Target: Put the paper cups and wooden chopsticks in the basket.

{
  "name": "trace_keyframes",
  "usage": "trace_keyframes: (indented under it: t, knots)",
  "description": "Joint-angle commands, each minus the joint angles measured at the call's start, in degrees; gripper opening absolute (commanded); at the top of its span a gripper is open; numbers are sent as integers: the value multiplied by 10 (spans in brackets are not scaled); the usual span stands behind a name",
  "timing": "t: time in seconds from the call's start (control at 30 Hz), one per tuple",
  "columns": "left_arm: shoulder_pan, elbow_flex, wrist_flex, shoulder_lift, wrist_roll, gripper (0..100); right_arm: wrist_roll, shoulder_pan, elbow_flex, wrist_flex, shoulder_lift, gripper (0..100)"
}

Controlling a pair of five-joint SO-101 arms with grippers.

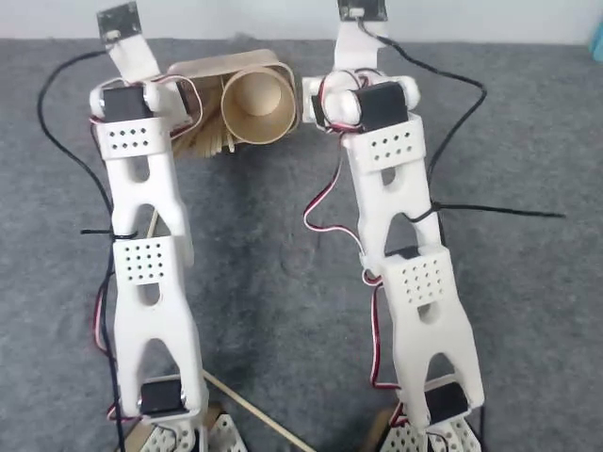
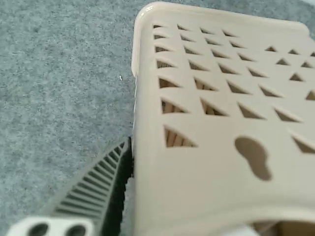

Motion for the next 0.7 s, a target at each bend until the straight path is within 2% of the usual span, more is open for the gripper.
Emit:
trace_keyframes:
  t: [0.0, 0.67]
  knots:
    - [-6, -7, -3, -3, 0, 13, 7, -7, -20, -2, 21, 384]
    - [-5, -7, -3, -3, 0, 13, 6, -51, -22, -83, 36, 384]
